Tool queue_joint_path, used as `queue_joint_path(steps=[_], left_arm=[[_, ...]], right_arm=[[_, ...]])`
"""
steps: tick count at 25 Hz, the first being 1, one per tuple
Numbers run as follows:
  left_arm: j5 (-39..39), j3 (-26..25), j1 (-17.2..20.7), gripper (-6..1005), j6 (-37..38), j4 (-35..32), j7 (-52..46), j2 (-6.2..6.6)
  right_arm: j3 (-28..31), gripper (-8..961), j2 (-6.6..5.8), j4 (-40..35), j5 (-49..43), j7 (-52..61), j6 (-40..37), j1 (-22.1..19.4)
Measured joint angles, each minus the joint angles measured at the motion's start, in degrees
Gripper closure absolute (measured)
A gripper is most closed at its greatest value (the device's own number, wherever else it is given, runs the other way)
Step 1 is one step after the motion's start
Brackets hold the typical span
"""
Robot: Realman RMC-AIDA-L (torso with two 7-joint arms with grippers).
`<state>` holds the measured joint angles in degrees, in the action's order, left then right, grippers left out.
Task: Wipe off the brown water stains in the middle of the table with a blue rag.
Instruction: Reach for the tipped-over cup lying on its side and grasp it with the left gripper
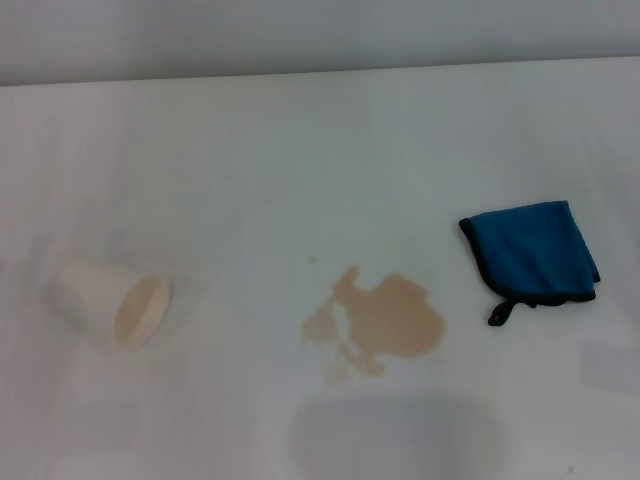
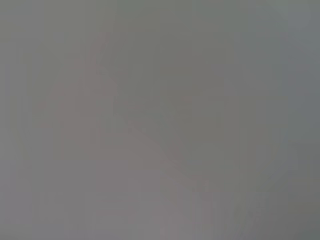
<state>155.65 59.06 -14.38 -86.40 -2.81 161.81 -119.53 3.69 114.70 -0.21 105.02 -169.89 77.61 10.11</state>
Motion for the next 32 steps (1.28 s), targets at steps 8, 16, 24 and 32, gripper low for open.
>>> queue_joint_path(steps=[8,16,24,32], left_arm=[[0.00,0.00,-0.04,124,0.00,-0.04,0.00,0.00],[0.00,0.00,-0.04,124,0.00,-0.44,0.00,0.09],[0.38,-0.31,-0.44,123,0.00,-0.05,-0.01,0.09],[-2.30,0.18,0.78,123,-4.12,-0.36,-2.66,0.40]], right_arm=[[0.00,121,0.00,0.12,0.00,0.00,0.00,-0.09],[0.00,121,0.00,0.13,0.00,0.00,0.11,-0.09],[0.00,122,0.00,0.00,0.00,0.00,0.05,-0.16],[0.00,122,-0.01,-0.33,0.00,0.00,-2.25,0.27]])
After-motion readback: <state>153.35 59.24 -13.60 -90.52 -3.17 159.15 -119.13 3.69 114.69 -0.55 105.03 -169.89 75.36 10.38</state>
